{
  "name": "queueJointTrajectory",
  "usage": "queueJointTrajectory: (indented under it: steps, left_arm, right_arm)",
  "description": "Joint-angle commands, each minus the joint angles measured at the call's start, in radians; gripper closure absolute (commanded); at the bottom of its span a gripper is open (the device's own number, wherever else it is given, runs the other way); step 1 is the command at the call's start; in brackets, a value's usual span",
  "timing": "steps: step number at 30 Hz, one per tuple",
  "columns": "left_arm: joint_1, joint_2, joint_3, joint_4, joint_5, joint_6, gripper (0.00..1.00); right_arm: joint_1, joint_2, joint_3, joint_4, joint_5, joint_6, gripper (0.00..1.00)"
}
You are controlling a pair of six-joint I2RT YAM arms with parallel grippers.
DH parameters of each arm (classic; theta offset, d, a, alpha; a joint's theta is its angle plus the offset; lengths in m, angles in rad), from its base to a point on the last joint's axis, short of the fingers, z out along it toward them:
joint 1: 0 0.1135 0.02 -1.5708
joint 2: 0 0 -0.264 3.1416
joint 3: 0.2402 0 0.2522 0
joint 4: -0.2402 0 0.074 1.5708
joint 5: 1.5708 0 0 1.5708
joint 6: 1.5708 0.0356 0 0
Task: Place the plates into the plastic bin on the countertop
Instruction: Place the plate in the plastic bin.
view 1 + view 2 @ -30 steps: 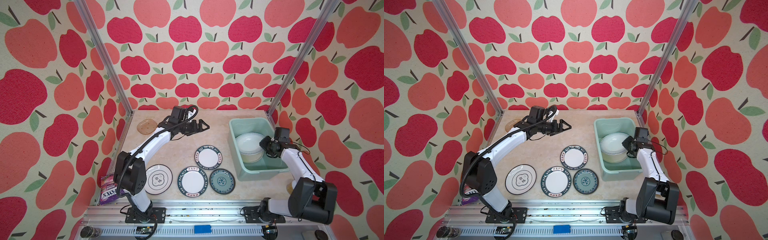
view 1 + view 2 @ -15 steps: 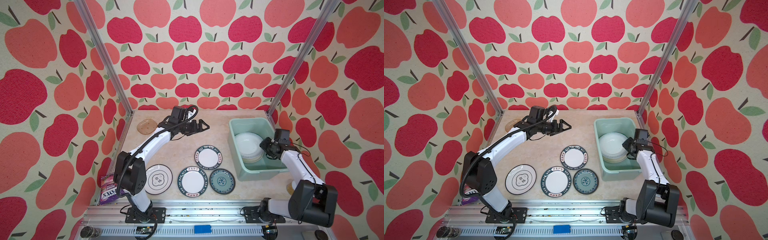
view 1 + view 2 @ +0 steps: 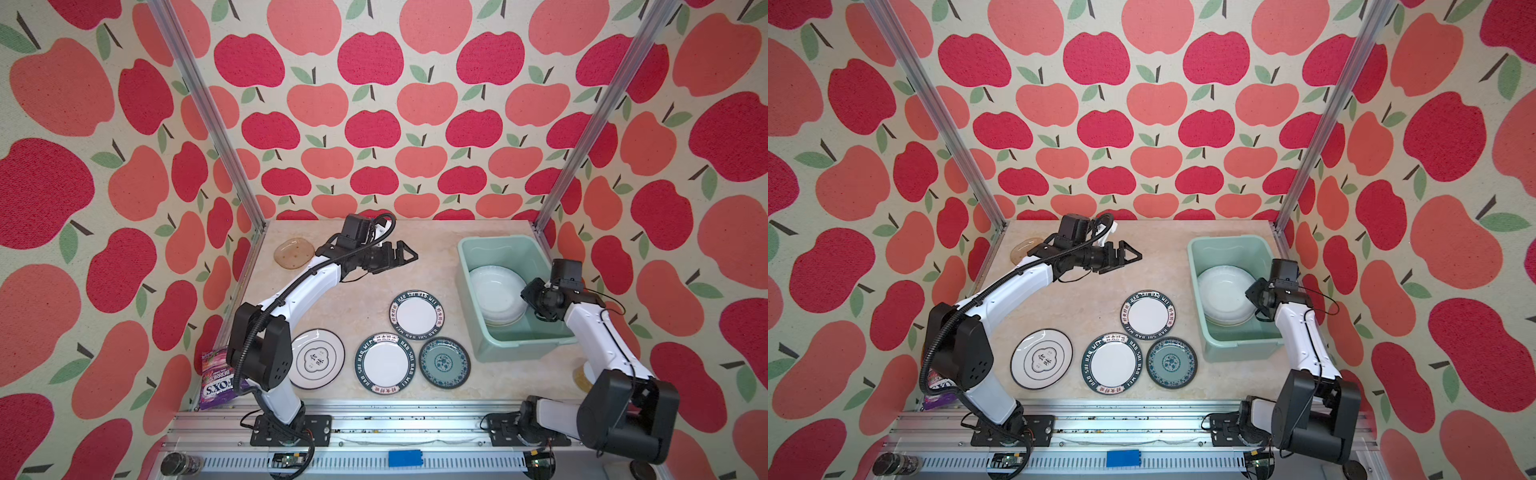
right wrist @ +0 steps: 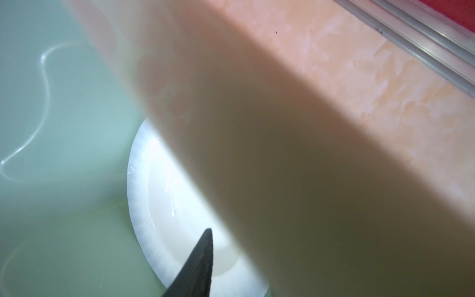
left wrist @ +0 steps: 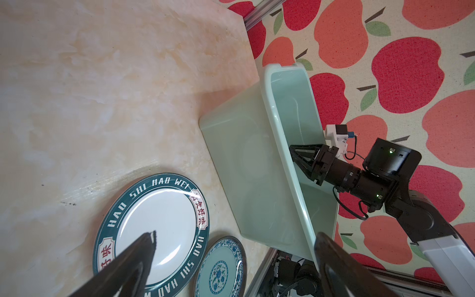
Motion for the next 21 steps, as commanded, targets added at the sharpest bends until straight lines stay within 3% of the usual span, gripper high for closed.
queueJointTrajectory:
  steps: [1,10,12,15,21]
  left_arm:
    - [0.023,-0.057,0.021,-0.010,-0.008,0.002,0.01]
    - [0.080,-0.223,0.063,-0.157,-0.181,0.067,0.01]
    - [0.105,-0.294,0.032,-0.172,-0.242,0.060,0.01]
    - [0.161,-0.406,-0.047,-0.172,-0.278,0.020,0.01]
    - [0.254,-0.519,-0.092,-0.344,-0.255,0.032,0.01]
  right_arm:
    - [0.052,-0.074,0.097,-0.168,-0.081,-0.020,0.60]
    - [0.257,-0.148,0.338,-0.107,-0.259,-0.007,0.49]
    - [0.321,-0.143,0.376,-0.089,-0.292,0.008,0.41]
    - [0.415,-0.117,0.438,-0.103,-0.280,0.028,0.33]
    - [0.618,-0.041,0.480,-0.114,-0.210,0.035,0.32]
